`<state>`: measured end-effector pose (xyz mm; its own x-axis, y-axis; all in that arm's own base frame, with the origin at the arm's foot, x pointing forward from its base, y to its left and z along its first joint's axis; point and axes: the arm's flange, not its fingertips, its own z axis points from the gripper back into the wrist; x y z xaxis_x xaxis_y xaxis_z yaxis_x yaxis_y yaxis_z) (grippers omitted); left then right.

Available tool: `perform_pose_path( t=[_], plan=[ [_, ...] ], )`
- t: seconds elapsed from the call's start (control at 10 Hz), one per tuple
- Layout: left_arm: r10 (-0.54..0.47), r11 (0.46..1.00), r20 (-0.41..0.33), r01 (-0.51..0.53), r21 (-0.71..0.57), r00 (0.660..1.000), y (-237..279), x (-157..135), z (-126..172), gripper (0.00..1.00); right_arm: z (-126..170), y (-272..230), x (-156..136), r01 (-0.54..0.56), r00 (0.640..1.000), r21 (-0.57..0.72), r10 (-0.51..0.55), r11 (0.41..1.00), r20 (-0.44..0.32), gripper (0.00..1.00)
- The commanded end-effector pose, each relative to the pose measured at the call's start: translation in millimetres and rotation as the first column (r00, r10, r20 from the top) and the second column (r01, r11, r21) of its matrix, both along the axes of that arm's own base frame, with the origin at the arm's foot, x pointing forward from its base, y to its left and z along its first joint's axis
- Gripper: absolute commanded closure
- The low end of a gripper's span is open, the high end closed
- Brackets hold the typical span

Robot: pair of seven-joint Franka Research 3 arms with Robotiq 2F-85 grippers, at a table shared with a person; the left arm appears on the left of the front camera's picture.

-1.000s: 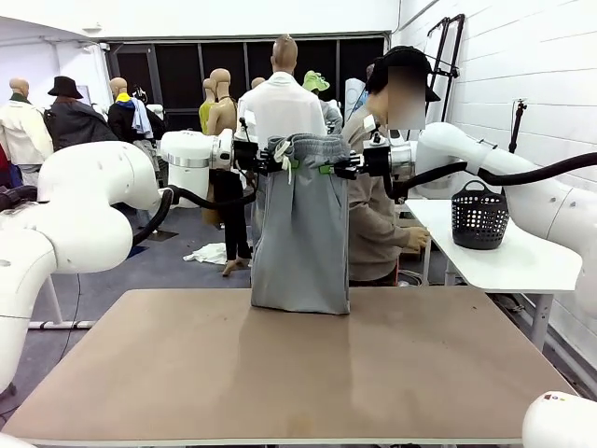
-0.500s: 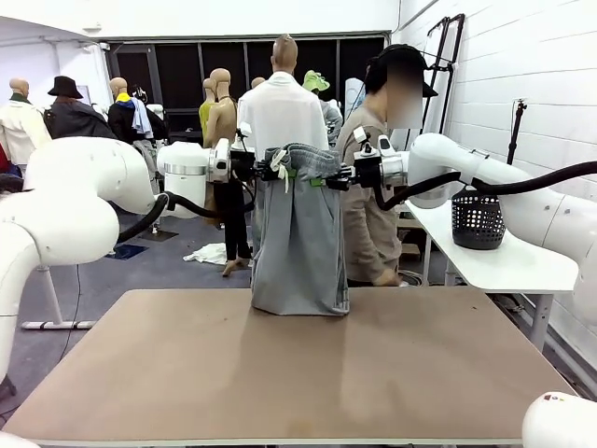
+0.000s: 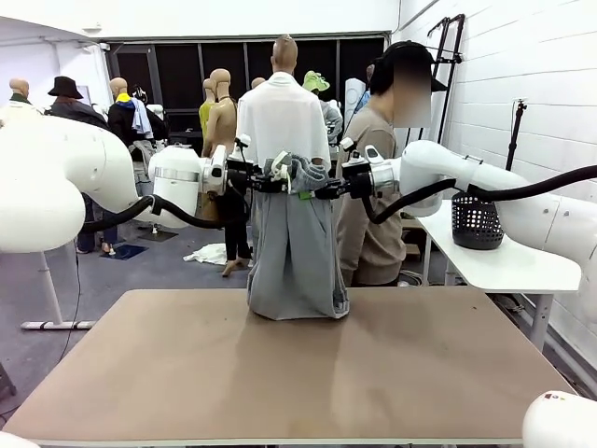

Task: Fold the training pants.
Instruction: Fold the Training pants in half.

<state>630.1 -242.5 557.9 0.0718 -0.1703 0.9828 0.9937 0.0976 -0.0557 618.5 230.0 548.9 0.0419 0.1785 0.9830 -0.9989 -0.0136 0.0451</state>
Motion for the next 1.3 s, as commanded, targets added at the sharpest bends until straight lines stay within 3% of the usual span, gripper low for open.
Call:
perform_pose_path(
  t=[0.0,0.3,0.5,0.6,0.7,0.8,1.2],
  plan=[
    [-0.008,0.998,-0.071,0.004,-0.059,0.997,4.8,-31.4,-10.6,1.00,-12.5,-9.0,-27.0,0.038,0.998,-0.036,-0.039,0.999,-0.046,1.00],
    [0.066,0.991,-0.127,-0.079,-0.105,0.990,16.5,-61.4,-36.6,1.00,-37.6,-20.0,-63.1,0.060,0.991,-0.066,-0.068,0.996,-0.119,1.00],
    [0.098,0.984,-0.183,-0.122,-0.126,0.978,20.7,-72.7,-55.3,1.00,-53.5,-22.9,-72.2,0.075,0.978,-0.067,-0.086,0.995,-0.192,1.00],
    [0.091,0.983,-0.180,-0.118,-0.144,0.980,22.6,-71.2,-60.0,1.00,-56.1,-23.5,-70.5,0.077,0.978,-0.059,-0.087,0.995,-0.192,1.00],
    [0.097,0.989,-0.127,-0.110,-0.100,0.987,26.2,-59.3,-53.4,1.00,-50.7,-21.8,-62.9,0.067,0.986,-0.058,-0.075,0.996,-0.149,1.00],
    [0.073,0.991,-0.205,-0.094,-0.095,0.976,18.6,-66.3,-64.5,1.00,-56.8,-22.8,-62.5,0.057,0.984,-0.064,-0.067,0.996,-0.165,1.00],
    [0.073,0.991,-0.205,-0.094,-0.095,0.976,18.6,-66.3,-64.5,1.00,-56.8,-22.8,-62.5,0.057,0.984,-0.064,-0.067,0.996,-0.165,1.00]
  ],
)
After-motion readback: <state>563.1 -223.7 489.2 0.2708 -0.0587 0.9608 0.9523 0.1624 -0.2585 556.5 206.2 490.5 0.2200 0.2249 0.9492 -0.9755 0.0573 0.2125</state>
